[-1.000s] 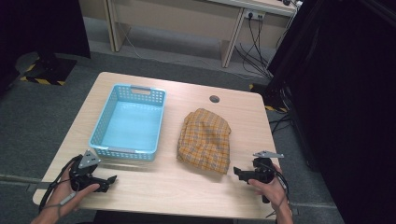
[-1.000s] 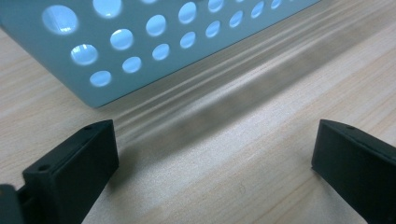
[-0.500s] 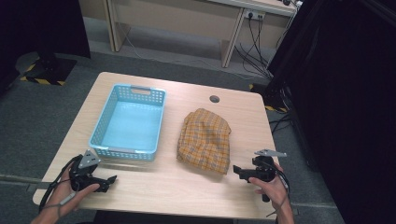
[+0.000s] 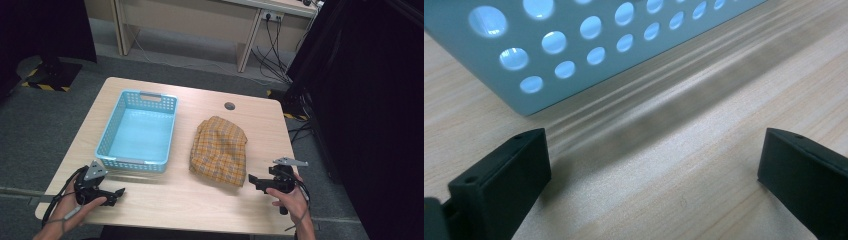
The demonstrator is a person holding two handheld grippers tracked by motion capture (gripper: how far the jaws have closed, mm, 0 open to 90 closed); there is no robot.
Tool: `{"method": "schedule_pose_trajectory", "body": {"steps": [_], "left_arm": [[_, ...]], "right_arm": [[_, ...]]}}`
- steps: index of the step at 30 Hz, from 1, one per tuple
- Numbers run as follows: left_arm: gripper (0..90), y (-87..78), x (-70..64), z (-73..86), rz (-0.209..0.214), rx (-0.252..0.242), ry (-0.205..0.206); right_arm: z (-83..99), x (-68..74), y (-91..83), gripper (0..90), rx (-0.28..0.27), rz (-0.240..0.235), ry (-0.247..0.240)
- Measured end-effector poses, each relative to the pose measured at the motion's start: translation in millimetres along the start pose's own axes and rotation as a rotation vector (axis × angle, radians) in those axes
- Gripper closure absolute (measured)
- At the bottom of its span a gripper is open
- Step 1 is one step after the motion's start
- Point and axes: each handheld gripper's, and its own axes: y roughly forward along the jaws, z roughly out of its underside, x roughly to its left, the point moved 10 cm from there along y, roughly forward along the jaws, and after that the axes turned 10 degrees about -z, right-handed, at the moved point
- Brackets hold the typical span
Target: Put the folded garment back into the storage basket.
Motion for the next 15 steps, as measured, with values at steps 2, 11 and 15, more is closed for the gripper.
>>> {"method": "schedule_pose_trajectory", "body": {"steps": [2,11,15], "left_arm": [[0.0,0.0,0.0,0.0,0.000,0.000,0.000],[0.0,0.0,0.0,0.0,0.000,0.000,0.000],[0.0,0.0,0.0,0.0,0.000,0.000,0.000]], "right_arm": [[-1.7,1.3,-1.5,5.1,-0.004,-0.002,0.001],[-9.1,9.7,-0.9,5.4,-0.013,-0.018,-0.013],[-11.6,12.8,0.4,5.4,-0.014,-0.022,-0.017]]}}
